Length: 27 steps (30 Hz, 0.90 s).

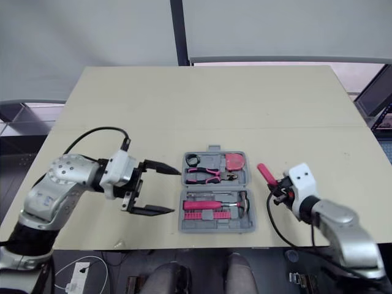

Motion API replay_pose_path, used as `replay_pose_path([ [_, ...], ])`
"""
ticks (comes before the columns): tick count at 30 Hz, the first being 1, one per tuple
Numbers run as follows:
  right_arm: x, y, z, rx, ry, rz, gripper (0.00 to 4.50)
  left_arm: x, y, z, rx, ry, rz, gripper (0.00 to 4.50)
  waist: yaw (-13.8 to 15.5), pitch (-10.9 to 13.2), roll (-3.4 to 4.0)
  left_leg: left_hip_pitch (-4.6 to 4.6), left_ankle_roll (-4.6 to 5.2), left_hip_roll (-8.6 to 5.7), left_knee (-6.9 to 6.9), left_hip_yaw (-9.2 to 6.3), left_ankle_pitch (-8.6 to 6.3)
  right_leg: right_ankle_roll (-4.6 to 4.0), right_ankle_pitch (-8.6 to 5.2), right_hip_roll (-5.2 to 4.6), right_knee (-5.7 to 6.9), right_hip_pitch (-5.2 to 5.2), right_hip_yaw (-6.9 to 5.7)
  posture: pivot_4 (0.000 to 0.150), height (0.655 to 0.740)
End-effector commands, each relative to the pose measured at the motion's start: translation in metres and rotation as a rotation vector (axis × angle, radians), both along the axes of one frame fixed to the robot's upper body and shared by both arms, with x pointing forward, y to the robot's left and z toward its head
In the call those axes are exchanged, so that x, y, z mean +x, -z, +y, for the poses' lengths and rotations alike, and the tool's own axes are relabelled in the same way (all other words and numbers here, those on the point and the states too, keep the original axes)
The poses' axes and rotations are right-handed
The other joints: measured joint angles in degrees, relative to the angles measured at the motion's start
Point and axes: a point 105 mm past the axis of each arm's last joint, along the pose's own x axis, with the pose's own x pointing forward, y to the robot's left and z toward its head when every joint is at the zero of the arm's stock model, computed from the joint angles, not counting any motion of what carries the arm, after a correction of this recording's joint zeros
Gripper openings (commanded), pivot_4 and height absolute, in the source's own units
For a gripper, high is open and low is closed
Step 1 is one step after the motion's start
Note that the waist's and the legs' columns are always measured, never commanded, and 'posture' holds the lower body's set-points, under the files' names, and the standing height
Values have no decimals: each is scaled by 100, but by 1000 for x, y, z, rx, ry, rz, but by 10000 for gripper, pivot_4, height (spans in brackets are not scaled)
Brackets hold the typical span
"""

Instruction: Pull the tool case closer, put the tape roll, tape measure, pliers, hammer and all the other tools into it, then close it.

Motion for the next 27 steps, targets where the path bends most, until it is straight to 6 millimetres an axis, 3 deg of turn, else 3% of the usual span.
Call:
replay_pose_path([
  [1,-33,-11,43,-46,-340,161,4514,-11,13,13,76,21,5,45000,16,-1,-2,1,0,2,-1,-1,0,-5,-2,0,1,0,1,1500,7400],
  [6,-47,-10,75,-146,-538,338,4514,-19,42,31,194,19,34,45000,40,2,-13,-5,-1,1,5,-21,-3,-12,-6,-31,-13,3,-4,1500,7400],
  [13,-43,6,131,-228,-680,445,4514,-26,63,34,236,18,63,45000,25,1,-12,-25,1,-9,5,-32,-4,-13,-7,-72,-2,-12,-33,1500,7400],
  [22,-37,35,142,-380,-726,419,4514,-22,68,35,255,-2,50,45000,23,0,-14,-51,20,-38,21,-42,0,0,0,-93,0,-15,-115,1500,7400],
  [27,-37,40,144,-396,-750,404,4514,-21,64,33,249,-5,46,45000,23,0,-14,-52,19,-34,21,-44,1,0,0,-91,3,-15,-141,1500,7400],
])
